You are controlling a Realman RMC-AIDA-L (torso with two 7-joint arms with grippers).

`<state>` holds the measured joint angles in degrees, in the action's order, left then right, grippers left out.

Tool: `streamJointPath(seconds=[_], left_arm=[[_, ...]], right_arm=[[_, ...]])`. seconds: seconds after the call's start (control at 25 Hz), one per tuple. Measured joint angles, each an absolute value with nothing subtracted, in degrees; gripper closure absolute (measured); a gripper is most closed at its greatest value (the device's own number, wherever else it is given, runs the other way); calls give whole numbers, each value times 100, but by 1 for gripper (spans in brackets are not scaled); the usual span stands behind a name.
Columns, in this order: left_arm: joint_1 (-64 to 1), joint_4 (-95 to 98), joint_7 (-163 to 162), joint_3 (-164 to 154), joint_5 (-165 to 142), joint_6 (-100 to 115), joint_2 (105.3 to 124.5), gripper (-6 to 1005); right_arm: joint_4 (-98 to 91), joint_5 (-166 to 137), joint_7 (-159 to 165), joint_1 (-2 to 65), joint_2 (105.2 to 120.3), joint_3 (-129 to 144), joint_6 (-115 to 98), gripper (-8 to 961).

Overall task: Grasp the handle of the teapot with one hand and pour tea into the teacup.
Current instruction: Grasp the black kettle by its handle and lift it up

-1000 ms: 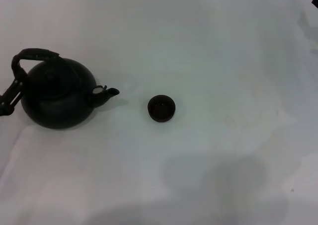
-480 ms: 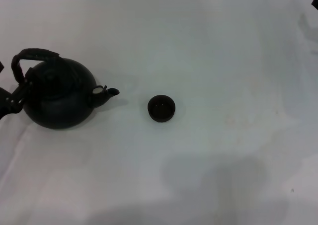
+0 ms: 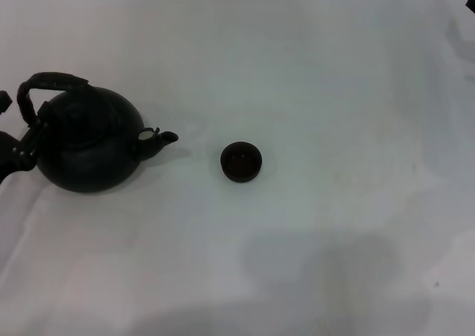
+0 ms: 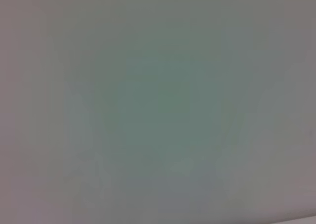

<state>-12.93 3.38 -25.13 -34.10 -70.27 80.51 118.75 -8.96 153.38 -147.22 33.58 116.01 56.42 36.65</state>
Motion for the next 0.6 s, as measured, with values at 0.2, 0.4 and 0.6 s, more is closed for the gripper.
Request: streamJointPath(seconds=[0.2, 0.4, 0.6], left_arm=[[-1284, 305, -2461, -3410, -7033, 8051, 11881, 317], [-1269, 292, -2460, -3428, -7031, 8060, 11882, 341], [-1285, 295, -2460, -3461, -7031, 8058, 11883, 337]], right_arm=[[-896, 15340, -14721, 3331, 11601, 5642, 3665, 97], [-896, 15344, -14721, 3316, 11601, 5642, 3665, 97], [-896, 15346, -14722, 3303, 11601, 5643, 3665, 97]])
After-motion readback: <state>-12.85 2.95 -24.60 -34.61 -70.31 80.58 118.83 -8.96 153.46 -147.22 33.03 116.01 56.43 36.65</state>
